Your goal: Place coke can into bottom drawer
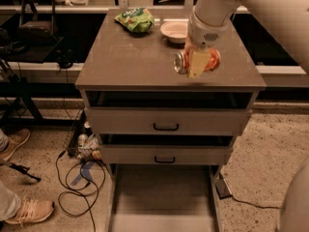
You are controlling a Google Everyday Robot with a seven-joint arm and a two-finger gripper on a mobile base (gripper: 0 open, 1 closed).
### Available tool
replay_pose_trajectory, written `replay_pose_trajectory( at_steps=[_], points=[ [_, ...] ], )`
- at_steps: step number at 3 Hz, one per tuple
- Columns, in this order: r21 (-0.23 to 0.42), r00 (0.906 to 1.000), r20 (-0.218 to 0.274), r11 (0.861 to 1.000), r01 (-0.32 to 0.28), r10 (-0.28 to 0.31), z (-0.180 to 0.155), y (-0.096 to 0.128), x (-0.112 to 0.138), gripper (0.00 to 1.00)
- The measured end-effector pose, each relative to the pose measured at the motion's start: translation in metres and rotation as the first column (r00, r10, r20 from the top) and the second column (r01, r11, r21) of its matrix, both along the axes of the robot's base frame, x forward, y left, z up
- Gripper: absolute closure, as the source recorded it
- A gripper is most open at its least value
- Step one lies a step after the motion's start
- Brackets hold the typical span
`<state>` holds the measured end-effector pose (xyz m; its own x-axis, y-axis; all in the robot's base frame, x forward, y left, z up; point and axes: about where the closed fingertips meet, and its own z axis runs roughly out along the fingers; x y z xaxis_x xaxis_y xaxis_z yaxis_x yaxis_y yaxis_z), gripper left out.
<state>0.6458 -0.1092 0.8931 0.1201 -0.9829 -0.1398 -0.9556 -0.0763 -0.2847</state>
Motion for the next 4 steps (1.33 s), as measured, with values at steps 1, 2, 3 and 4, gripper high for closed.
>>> replay_pose_trajectory(
  at_steps=[1, 2, 3, 4],
  points=[
    [0.012, 0.9827, -0.182, 0.999, 0.037, -0.035, -0.032, 0.014, -0.056, 1.00],
    [0.050, 0.9393, -0.334, 0.994, 0.101, -0.079, -0.062, 0.033, -0.114, 1.00],
    [0.027, 0.9106, -0.404, 0.994, 0.109, -0.089, -0.089, 0.036, -0.136, 1.00],
    [0.026, 0.9114, -0.402, 0.994, 0.108, -0.088, -0.089, 0.036, -0.135, 1.00]
  ],
)
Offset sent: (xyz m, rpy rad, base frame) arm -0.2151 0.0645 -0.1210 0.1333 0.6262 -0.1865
